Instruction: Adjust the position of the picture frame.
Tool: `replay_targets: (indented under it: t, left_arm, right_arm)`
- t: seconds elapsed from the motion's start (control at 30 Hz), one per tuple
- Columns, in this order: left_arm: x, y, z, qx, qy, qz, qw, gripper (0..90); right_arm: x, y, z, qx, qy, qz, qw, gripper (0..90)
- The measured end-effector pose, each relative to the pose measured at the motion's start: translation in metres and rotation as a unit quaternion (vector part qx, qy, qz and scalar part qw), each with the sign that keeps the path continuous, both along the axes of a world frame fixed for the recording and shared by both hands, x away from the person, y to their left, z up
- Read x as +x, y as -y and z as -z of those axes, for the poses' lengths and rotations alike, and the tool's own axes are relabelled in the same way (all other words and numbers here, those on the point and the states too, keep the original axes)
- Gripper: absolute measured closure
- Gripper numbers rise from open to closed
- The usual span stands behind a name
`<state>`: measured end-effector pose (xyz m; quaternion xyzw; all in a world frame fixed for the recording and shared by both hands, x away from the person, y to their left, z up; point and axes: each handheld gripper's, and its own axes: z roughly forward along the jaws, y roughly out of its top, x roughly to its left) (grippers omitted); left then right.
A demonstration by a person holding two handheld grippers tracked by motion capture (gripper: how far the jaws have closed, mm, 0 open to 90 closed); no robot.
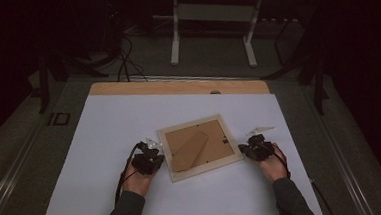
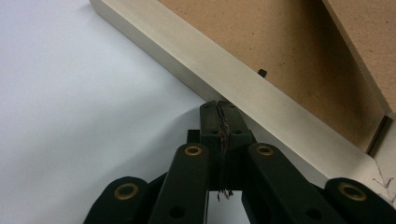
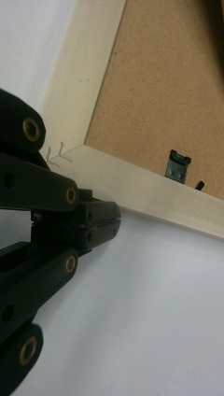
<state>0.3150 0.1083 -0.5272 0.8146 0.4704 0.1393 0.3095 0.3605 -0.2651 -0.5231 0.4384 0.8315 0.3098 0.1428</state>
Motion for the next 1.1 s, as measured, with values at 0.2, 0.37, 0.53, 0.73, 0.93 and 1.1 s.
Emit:
replay_targets:
  t: [0.2, 0.37, 0.53, 0.73, 0.93, 1.1]
  left_arm:
    - [0.004, -0.003, -0.001, 0.002, -0.004, -0.003, 1.0000, 90.0]
    - [0.003, -0.005, -0.002, 0.006, -0.007, -0.005, 0.9999, 90.0]
    - [0.001, -0.009, -0.002, 0.004, -0.009, -0.004, 0.9999, 90.0]
    - [-0.002, -0.016, -0.002, -0.001, -0.013, -0.005, 0.9999, 90.0]
    - [-0.003, -0.020, -0.001, -0.004, -0.013, -0.010, 0.9999, 90.0]
    - [-0.003, -0.024, -0.001, -0.006, -0.014, -0.012, 0.9998, 90.0]
  right_arm:
    - [-0.002, -0.002, 0.000, -0.001, -0.001, -0.006, 1.0000, 90.0]
    - [-0.004, -0.004, 0.000, 0.002, 0.000, -0.011, 0.9999, 90.0]
    - [-0.007, -0.008, 0.001, 0.002, 0.001, -0.018, 0.9998, 90.0]
    - [-0.009, -0.013, 0.001, 0.000, 0.001, -0.028, 0.9996, 90.0]
    - [-0.010, -0.019, 0.001, -0.003, 0.002, -0.033, 0.9994, 90.0]
    - [-0.011, -0.021, 0.001, -0.004, 0.003, -0.038, 0.9993, 90.0]
